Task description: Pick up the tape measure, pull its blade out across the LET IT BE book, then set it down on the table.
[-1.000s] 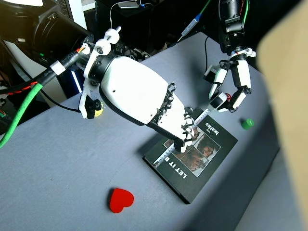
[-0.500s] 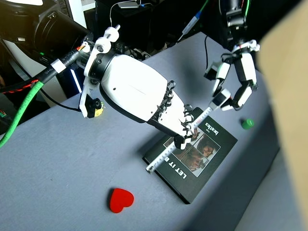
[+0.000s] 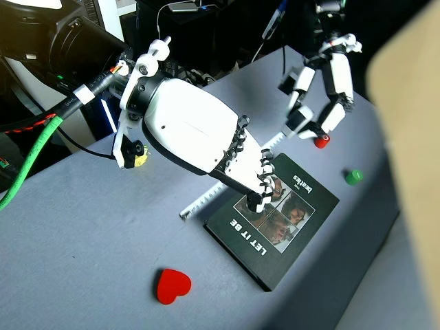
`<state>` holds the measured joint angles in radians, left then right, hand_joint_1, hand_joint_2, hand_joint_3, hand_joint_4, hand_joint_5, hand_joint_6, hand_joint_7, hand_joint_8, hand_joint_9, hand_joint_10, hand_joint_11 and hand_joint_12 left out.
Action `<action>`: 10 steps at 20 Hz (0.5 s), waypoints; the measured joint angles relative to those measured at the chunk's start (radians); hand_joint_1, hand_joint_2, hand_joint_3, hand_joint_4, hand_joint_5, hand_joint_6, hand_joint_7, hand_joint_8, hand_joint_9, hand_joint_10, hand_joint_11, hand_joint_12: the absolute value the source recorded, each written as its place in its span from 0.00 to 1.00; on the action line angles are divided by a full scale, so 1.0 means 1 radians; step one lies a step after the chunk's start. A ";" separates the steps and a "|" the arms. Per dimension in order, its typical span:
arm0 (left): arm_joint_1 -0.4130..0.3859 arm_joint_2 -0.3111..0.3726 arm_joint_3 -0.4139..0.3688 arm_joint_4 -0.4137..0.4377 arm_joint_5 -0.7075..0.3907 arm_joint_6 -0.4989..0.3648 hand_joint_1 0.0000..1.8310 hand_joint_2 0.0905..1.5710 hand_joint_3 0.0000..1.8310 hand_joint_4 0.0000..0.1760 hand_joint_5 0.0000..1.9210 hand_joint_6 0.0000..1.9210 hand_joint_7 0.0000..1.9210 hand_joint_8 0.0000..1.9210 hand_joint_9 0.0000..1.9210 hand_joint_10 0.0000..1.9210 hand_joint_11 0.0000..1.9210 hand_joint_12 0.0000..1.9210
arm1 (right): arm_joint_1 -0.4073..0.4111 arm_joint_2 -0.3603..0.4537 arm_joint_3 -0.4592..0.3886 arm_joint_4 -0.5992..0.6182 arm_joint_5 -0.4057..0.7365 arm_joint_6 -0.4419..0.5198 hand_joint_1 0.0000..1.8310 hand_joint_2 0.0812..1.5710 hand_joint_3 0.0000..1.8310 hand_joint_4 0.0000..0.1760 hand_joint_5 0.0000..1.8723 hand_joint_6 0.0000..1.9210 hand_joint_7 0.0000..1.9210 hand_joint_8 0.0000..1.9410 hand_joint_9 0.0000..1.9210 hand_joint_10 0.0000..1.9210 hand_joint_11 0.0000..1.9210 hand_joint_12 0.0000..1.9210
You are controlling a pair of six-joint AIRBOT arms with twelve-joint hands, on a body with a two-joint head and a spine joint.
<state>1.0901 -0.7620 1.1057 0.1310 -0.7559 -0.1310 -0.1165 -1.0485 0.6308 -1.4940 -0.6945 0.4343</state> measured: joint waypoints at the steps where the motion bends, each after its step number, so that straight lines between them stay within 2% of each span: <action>1: 0.042 -0.002 -0.012 -0.007 -0.018 0.002 0.75 0.72 0.00 0.00 0.46 0.44 0.44 0.64 0.47 0.71 0.49 0.62 | 0.000 0.000 -0.002 -0.001 0.002 0.000 0.21 0.72 0.00 0.51 0.20 0.00 0.16 0.00 0.18 0.00 0.00 0.50; 6: 0.120 -0.051 -0.007 -0.082 -0.074 0.030 0.75 0.72 0.00 0.00 0.45 0.45 0.45 0.63 0.47 0.71 0.49 0.62 | 0.000 0.000 -0.006 -0.003 0.001 0.000 0.21 0.72 0.00 0.51 0.21 0.00 0.17 0.00 0.16 0.00 0.00 0.47; 7: 0.142 -0.072 0.005 -0.102 -0.090 0.033 0.75 0.72 0.00 0.00 0.44 0.46 0.45 0.63 0.47 0.70 0.49 0.62 | 0.000 0.000 -0.007 -0.003 0.004 0.000 0.21 0.72 0.00 0.51 0.21 0.00 0.18 0.00 0.18 0.00 0.00 0.49; 10: 0.164 -0.114 0.024 -0.105 -0.089 0.051 0.75 0.72 0.00 0.00 0.42 0.49 0.47 0.58 0.46 0.72 0.48 0.63 | 0.000 0.000 -0.007 -0.011 0.002 0.000 0.20 0.73 0.00 0.52 0.20 0.00 0.17 0.00 0.18 0.00 0.00 0.49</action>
<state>1.2537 -0.8761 1.1297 0.0261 -0.8452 -0.0799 -0.1169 -1.0485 0.6239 -1.5051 -0.6922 0.4343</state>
